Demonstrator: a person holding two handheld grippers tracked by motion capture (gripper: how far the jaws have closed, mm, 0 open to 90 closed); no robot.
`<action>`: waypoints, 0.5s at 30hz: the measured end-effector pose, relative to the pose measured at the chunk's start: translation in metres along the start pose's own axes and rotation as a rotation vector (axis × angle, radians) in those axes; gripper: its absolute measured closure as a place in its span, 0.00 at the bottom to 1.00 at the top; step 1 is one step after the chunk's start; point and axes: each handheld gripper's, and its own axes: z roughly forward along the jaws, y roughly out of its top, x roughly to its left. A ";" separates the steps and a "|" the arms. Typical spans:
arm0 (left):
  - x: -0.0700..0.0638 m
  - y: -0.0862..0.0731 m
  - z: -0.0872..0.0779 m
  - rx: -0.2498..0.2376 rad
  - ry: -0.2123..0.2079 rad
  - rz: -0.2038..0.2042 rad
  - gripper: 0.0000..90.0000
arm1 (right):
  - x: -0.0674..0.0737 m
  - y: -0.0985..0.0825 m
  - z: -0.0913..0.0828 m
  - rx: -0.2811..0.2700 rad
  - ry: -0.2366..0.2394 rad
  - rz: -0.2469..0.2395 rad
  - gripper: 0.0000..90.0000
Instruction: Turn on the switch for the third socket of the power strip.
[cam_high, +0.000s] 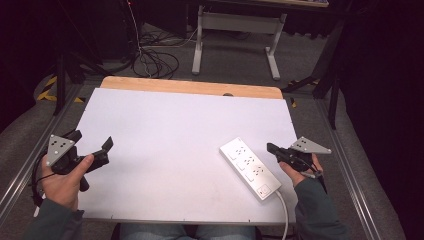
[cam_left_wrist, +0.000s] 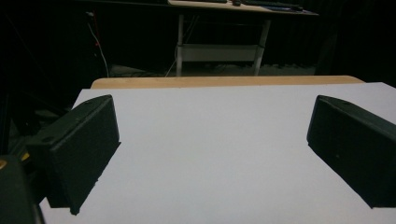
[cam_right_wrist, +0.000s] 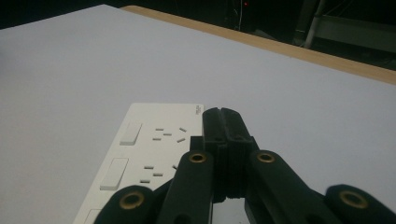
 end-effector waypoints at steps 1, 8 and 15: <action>0.000 0.000 0.000 0.003 0.000 0.000 0.03 | 0.000 0.000 0.000 0.001 0.000 0.000 1.00; 0.000 0.000 0.000 0.001 0.000 0.001 0.03 | 0.000 0.000 0.001 0.008 0.005 -0.003 1.00; 0.000 0.000 0.000 0.002 0.001 0.005 0.03 | 0.001 0.000 0.003 0.017 0.012 -0.011 1.00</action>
